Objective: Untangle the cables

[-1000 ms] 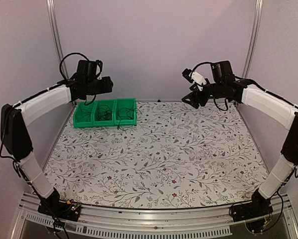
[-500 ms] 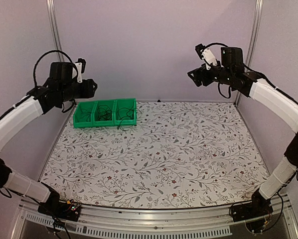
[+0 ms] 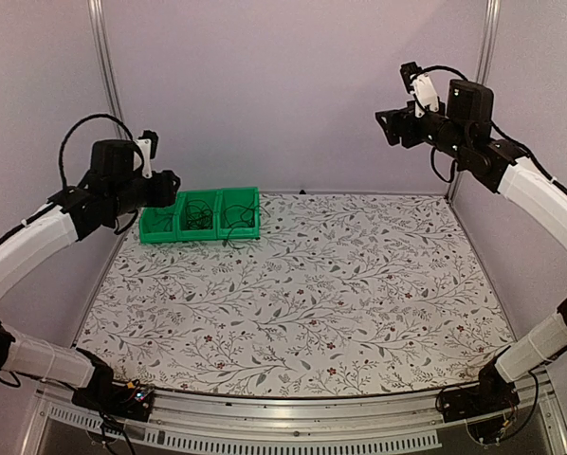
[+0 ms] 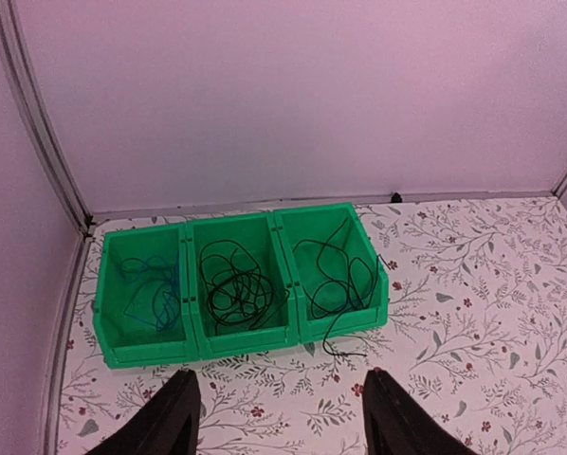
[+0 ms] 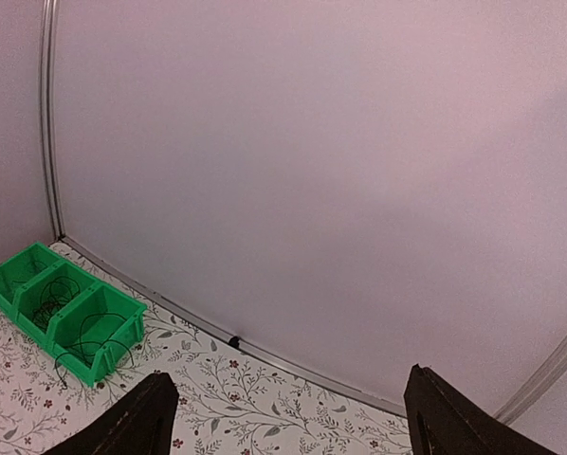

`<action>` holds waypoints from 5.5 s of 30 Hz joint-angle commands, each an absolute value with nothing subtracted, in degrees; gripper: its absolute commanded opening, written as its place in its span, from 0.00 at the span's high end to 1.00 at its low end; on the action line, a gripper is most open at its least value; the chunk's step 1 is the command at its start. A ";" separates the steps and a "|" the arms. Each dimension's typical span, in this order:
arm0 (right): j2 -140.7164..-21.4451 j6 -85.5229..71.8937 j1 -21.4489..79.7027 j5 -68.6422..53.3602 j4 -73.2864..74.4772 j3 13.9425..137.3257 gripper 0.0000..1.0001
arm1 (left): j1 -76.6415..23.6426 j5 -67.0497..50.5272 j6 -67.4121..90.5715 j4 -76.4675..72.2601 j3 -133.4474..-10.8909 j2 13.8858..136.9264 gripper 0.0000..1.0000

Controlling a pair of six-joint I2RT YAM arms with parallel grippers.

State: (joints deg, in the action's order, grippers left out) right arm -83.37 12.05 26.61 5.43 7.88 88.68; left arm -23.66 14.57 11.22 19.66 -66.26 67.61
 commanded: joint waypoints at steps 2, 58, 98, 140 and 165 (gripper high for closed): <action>-84.68 15.26 26.65 -1.10 9.86 86.21 0.13 | -23.89 4.97 23.93 7.75 -55.34 77.43 0.44; -84.79 21.51 25.91 -9.75 13.61 80.31 0.12 | -20.71 9.84 27.51 11.24 -110.64 138.72 1.00; -85.96 20.02 25.96 -12.66 12.94 77.79 0.13 | -18.93 3.72 27.65 -1.42 -107.05 130.05 1.00; -89.56 18.63 25.92 -13.19 12.47 76.94 0.12 | -18.17 0.44 30.42 12.43 -121.10 143.95 0.58; -91.48 18.81 25.89 -12.62 12.31 76.75 0.12 | -17.65 -3.77 38.51 13.02 -133.48 155.80 0.66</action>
